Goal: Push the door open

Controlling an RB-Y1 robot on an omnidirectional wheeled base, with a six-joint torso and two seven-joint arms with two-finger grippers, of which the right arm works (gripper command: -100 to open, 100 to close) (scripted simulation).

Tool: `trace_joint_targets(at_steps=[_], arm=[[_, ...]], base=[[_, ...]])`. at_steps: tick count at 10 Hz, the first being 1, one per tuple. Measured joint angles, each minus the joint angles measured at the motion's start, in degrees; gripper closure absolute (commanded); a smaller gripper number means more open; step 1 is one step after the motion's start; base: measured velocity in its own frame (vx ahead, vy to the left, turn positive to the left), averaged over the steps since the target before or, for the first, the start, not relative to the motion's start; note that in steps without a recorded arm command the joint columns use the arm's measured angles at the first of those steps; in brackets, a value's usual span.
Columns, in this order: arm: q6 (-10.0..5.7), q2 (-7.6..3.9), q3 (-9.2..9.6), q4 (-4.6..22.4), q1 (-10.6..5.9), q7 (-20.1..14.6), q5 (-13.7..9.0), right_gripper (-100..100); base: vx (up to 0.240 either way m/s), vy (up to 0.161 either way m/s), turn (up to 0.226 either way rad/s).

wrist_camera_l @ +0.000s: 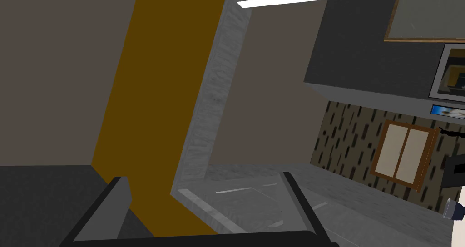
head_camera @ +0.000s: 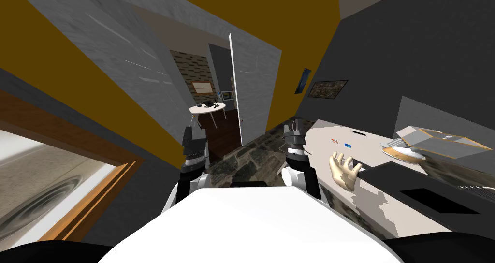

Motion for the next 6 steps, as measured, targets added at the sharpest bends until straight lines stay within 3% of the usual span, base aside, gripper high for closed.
trace_joint_targets(at_steps=[1, 6], arm=[[0.31, -0.07, 0.08, 0.34, -0.11, 0.20, 0.12, -100], [-1.63, -1.36, 0.49, 6.15, -1.83, -0.59, 0.76, -100]], base=[[0.079, -0.002, 0.058], [0.083, -0.007, 0.053]])
